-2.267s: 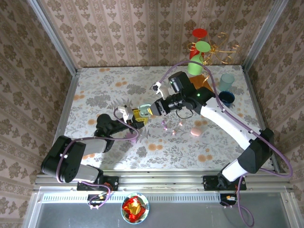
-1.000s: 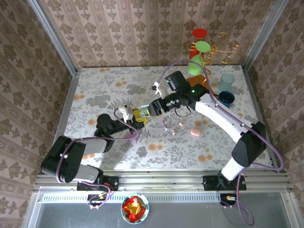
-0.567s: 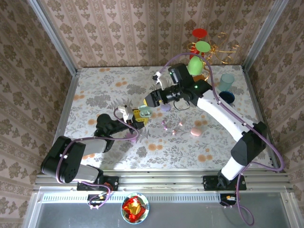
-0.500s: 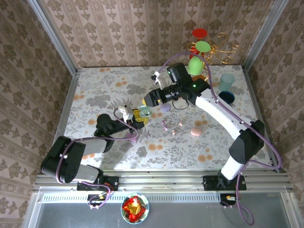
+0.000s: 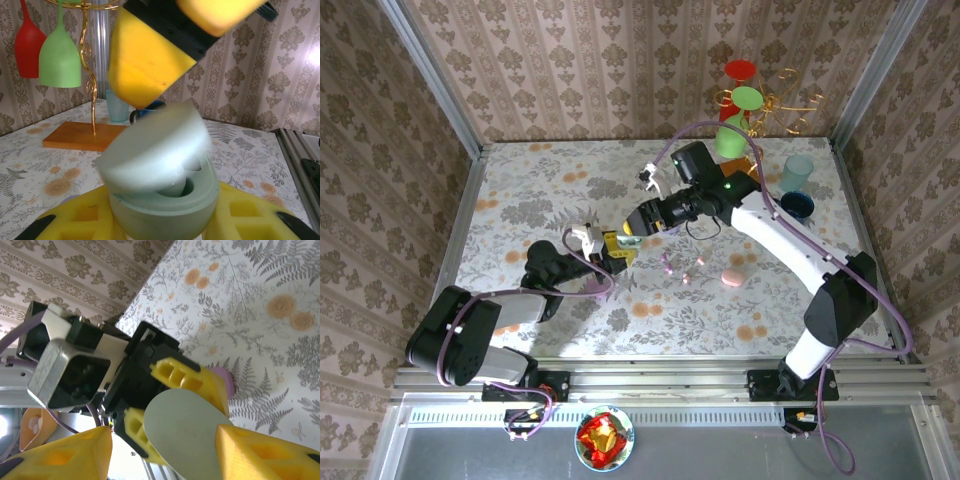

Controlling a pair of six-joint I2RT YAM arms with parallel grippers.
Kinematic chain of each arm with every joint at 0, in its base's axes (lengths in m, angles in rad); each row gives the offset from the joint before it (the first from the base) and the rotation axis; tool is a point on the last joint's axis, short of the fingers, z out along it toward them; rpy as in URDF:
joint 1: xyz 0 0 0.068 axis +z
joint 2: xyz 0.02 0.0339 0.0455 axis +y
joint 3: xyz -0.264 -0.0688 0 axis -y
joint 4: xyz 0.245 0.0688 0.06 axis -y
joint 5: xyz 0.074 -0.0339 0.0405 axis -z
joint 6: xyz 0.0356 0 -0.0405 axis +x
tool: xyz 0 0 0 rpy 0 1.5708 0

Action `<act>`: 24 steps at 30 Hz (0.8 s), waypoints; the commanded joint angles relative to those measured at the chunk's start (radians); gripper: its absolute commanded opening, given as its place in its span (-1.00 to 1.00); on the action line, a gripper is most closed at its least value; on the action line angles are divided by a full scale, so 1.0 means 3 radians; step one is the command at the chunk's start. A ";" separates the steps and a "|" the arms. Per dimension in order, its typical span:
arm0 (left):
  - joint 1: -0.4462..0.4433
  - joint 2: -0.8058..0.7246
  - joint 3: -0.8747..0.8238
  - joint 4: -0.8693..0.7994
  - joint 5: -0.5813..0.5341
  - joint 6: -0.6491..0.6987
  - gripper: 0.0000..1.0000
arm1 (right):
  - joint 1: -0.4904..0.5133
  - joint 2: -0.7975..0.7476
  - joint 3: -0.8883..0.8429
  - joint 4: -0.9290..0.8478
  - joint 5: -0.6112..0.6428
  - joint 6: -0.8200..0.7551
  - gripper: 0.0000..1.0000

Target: Insert the wireless bluetooth earbuds into the charging case

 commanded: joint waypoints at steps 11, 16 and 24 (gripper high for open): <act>-0.0086 -0.0110 0.0200 0.0111 -0.0386 0.0098 -0.44 | -0.0399 -0.0671 -0.1042 0.1486 -0.0084 0.1888 0.34; -0.0117 -0.0114 0.0322 0.0112 -0.0481 0.0138 -0.43 | -0.0438 -0.0672 -0.1368 0.2120 -0.0407 0.2488 0.33; -0.0202 -0.0003 0.0479 0.0117 -0.0500 0.0188 -0.42 | -0.0369 -0.0570 -0.1666 0.3069 -0.0604 0.3135 0.27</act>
